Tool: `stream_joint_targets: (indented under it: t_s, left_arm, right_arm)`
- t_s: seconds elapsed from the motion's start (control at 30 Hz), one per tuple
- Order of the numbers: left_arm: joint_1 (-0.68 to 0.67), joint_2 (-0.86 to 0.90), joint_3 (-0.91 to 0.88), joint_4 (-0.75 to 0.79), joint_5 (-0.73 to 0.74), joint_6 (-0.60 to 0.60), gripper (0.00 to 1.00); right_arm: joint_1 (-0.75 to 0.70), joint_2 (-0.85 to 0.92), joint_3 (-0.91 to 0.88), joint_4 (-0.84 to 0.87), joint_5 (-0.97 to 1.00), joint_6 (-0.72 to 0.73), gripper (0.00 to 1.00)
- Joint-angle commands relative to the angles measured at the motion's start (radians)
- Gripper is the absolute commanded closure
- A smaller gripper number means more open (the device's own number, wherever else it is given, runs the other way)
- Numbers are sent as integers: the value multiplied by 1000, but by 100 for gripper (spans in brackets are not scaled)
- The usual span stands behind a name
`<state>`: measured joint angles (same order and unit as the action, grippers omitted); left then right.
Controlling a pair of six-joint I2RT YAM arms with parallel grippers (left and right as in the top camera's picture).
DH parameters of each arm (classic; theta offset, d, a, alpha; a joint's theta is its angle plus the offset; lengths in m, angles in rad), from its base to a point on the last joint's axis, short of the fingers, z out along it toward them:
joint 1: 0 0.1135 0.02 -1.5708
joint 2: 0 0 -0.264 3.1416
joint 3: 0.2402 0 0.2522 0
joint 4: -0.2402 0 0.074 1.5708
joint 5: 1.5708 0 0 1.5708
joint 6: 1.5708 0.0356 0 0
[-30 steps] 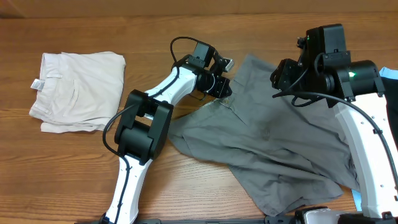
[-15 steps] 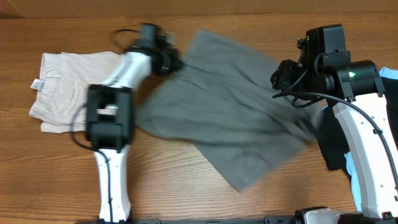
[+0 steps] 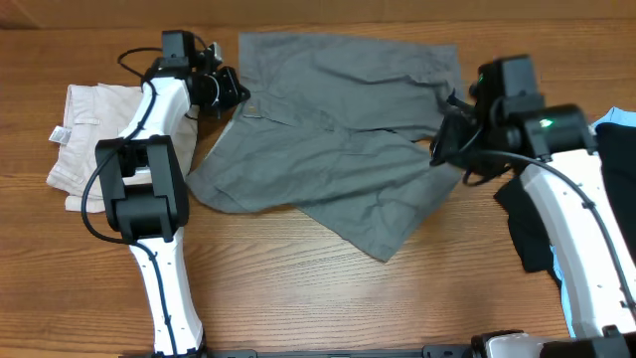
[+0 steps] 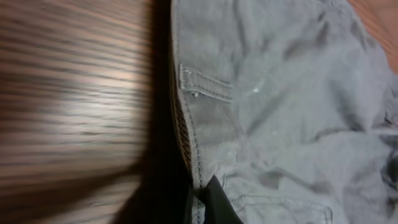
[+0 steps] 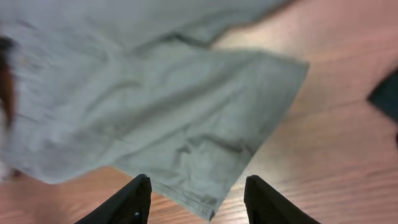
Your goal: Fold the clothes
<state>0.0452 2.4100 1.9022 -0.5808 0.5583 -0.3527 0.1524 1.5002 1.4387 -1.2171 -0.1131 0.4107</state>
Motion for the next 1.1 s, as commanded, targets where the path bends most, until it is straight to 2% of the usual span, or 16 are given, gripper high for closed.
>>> stream_joint_targets:
  t_s: [0.0,0.13,0.23,0.37,0.5,0.6,0.67,0.77,0.9,1.0,1.07]
  left_arm:
    - [-8,15,64,-30,35,70,96]
    - [-6,15,126,-109,-38,97,96]
    - [-6,15,157,-138,-61,130,96]
    - [-6,15,171,-145,-88,130,96]
    - [-6,15,171,-151,-91,133,96]
    - [-6,15,171,-156,-90,140,96]
    - [-6,15,171,-163,-90,140,96]
    - [-6,15,171,-172,-90,140,96]
    - [-6,15,171,-179,-90,140,96]
    - [-6,15,171,-184,-91,140,96]
    - [-6,15,171,-186,-91,140,96]
  right_arm:
    - [4,22,-151,37,-2,52,57]
    - [4,26,-338,134,-137,57,58]
    - [5,26,-428,138,-188,46,57]
    - [5,26,-504,116,-320,-70,57]
    - [31,26,-574,140,-340,-81,47]
    - [77,26,-625,224,-383,-80,36]
    - [114,27,-653,289,-385,-45,33]
    - [164,27,-688,381,-381,12,34]
    - [194,45,-698,431,-337,63,44]
    - [195,69,-699,439,-328,65,46]
    - [195,86,-699,449,-322,65,53]
